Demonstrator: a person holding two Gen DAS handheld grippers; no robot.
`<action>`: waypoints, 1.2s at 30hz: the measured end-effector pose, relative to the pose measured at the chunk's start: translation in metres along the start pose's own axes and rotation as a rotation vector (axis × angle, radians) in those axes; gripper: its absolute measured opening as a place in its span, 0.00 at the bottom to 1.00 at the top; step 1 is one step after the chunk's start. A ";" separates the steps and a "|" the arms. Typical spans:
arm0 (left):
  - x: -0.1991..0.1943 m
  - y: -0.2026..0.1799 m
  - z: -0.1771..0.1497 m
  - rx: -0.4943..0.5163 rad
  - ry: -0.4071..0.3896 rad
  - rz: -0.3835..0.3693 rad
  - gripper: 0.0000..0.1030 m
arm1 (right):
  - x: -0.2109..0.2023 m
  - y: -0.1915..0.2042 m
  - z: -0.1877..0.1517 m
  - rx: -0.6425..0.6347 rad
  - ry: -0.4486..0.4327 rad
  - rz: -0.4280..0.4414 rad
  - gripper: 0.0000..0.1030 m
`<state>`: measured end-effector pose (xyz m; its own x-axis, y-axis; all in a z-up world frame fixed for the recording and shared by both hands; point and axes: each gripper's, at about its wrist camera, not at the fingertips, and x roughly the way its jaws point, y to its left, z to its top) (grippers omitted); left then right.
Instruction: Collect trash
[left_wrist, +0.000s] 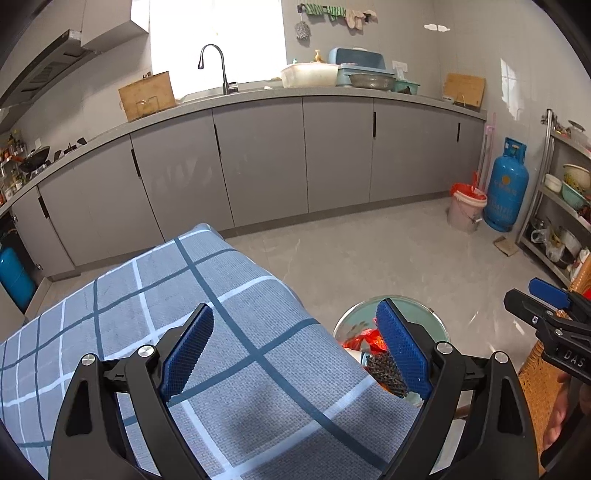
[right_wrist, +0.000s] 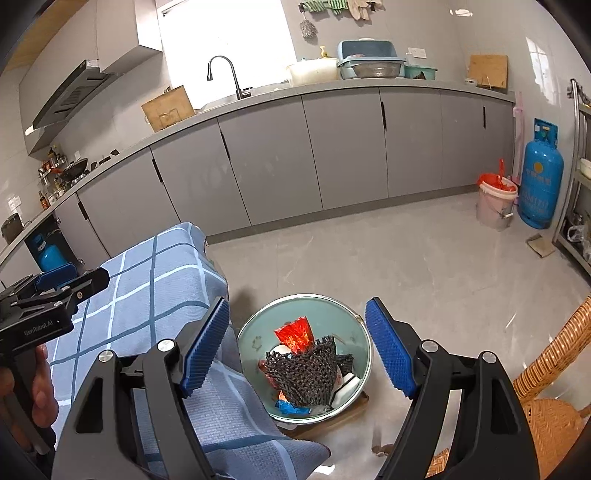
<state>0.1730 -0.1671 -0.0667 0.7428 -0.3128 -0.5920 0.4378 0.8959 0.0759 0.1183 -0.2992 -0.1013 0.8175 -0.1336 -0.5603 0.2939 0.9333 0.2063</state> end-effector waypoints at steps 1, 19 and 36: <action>-0.001 0.000 0.000 -0.001 -0.002 -0.001 0.86 | -0.001 0.000 0.000 -0.001 0.000 0.000 0.74; -0.001 0.007 0.000 -0.019 -0.003 0.000 0.88 | -0.002 0.002 0.001 -0.004 0.005 -0.002 0.74; -0.001 0.008 0.000 -0.016 -0.004 0.001 0.88 | -0.002 0.001 0.001 -0.002 0.003 0.003 0.74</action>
<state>0.1758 -0.1600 -0.0653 0.7453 -0.3132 -0.5886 0.4290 0.9011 0.0638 0.1174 -0.2980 -0.0985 0.8169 -0.1303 -0.5618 0.2908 0.9343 0.2060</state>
